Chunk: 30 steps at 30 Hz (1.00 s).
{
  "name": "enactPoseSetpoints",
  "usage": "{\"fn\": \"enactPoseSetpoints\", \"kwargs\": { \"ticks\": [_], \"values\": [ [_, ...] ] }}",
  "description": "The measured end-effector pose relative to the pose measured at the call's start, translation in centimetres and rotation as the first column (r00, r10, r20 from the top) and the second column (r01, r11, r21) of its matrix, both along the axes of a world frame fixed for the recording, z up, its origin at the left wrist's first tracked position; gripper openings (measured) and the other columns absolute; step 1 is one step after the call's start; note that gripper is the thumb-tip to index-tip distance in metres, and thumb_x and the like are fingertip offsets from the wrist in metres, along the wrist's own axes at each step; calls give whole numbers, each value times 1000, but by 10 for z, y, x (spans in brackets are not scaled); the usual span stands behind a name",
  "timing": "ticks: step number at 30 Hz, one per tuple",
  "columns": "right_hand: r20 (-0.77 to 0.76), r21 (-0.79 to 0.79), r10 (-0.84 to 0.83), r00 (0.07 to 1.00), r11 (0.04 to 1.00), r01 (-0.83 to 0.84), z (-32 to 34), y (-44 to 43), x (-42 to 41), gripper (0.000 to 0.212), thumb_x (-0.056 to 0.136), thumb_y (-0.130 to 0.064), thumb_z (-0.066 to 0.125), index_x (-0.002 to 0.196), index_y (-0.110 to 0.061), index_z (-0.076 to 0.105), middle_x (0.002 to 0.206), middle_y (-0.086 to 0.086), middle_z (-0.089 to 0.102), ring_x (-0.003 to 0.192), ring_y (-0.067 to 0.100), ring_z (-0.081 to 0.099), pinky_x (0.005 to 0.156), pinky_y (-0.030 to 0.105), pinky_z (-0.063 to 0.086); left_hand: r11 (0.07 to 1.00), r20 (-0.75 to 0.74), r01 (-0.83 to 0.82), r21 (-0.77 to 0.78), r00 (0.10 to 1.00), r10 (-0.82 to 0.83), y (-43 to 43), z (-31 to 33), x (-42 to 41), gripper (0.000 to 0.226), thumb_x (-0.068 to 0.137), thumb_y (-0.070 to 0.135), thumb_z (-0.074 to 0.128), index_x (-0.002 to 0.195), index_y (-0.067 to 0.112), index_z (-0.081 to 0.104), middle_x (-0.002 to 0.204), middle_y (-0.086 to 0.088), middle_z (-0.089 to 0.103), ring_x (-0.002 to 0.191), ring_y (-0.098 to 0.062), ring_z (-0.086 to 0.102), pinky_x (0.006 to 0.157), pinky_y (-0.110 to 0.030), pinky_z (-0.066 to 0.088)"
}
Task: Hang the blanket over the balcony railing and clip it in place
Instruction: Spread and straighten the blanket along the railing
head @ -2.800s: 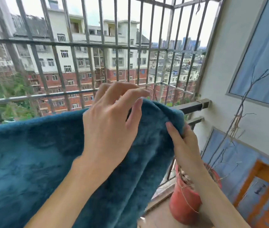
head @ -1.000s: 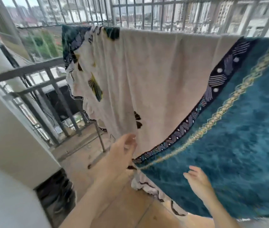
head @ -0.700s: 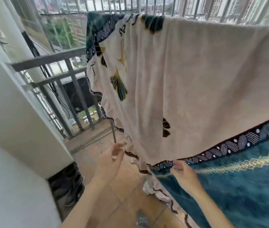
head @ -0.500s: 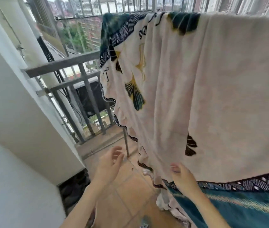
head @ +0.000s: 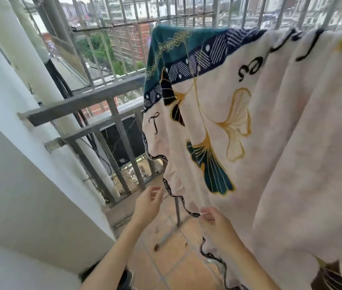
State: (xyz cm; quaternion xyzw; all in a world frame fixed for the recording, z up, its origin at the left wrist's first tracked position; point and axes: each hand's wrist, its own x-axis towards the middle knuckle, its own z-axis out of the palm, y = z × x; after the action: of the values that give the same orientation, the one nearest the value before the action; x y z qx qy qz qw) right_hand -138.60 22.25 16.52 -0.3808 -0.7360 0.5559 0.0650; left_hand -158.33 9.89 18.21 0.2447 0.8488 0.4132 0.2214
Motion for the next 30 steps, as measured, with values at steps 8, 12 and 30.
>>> {"fn": "enactPoseSetpoints", "kwargs": {
  "ticks": [8, 12, 30],
  "values": [
    [115, 2, -141, 983, 990, 142, -7, 10, -105, 20, 95, -37, 56, 115, -33, 54, 104, -16, 60, 95, -7, 55, 71, 11, 44, 983, 327, -106, 151, 944, 52, 96, 5, -158, 56, 87, 43, 69, 124, 12, 42, 118, 1, 58, 98, -14, 60, 71, -20, 54],
    [215, 11, -187, 959, 982, 189, -4, 8, -153, 21, 95, -33, 54, 116, -30, 53, 103, -16, 60, 92, -5, 56, 71, 10, 42, 991, 255, 39, 126, 964, -70, 132, -19, -219, 62, 75, 58, 74, 116, 13, 61, 108, -6, 70, 94, -19, 67, 65, -26, 55],
    [157, 419, -219, 963, 898, 135, 21, -6, -355, 60, 80, -76, 47, 90, -22, 70, 83, -9, 71, 83, 3, 65, 74, 26, 53, 916, -130, 398, -44, 907, -400, 12, -126, -258, 37, 94, 58, 31, 104, 34, 58, 72, 11, 63, 66, -8, 58, 54, -24, 37]
  ]
}}
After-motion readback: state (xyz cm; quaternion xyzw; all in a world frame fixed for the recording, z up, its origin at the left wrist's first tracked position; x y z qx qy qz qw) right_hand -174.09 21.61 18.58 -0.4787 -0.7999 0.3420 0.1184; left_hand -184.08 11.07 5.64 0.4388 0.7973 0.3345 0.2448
